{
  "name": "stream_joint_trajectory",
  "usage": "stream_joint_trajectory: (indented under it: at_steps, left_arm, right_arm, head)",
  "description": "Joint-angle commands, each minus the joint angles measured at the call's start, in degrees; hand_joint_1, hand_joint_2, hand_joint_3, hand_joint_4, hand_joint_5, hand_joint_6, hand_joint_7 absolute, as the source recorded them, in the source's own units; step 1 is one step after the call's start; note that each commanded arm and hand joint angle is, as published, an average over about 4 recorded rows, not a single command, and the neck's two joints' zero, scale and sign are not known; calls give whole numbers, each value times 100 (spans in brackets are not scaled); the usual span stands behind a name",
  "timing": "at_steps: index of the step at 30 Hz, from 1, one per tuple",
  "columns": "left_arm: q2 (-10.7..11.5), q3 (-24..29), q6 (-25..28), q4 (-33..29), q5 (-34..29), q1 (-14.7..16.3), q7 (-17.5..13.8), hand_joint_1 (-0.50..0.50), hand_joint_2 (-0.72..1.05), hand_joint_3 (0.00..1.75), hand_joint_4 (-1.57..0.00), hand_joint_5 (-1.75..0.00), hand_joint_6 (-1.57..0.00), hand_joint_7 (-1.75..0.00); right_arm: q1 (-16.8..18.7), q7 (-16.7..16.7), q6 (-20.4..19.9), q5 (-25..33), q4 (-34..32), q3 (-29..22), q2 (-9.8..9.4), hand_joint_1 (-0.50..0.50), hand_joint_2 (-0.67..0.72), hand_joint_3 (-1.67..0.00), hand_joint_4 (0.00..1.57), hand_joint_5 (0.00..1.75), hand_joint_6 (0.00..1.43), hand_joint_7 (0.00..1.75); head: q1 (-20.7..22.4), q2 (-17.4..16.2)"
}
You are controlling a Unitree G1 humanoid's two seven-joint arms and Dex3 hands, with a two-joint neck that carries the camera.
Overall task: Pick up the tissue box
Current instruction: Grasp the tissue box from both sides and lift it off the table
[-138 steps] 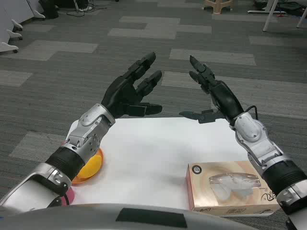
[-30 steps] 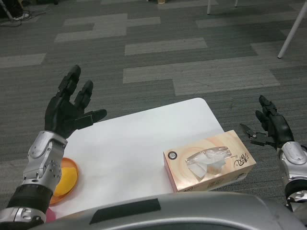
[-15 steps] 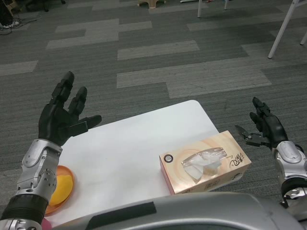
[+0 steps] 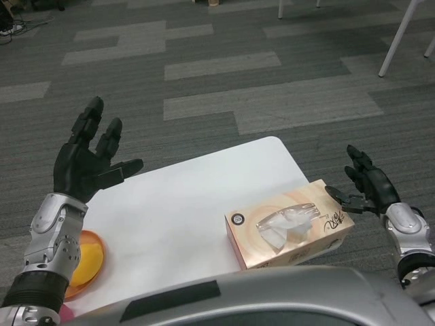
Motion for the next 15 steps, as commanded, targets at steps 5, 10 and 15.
stream_joint_trajectory:
  at_steps: [5, 10, 15]
  left_arm:
    - [55, -1, -55, -23, -33, 89, -12, 50, 105, 17, 0, 0, 0, 0]
    - [55, -3, -55, -37, -33, 107, -10, 50, 105, 17, 0, 0, 0, 0]
    - [55, -12, -55, -41, -33, 111, -14, 50, 105, 17, 0, 0, 0, 0]
  right_arm:
    - [-9, 6, -62, 113, -127, 663, -53, -33, -54, -63, 0, 5, 0, 0]
    - [-104, -33, -62, 170, -158, 956, -53, -33, -54, -63, 0, 10, 0, 0]
    - [-293, -82, -62, 195, -171, 1329, -53, -33, -54, -69, 0, 10, 0, 0]
  head:
    - [18, -26]
    - [28, -58]
    - [37, -77]
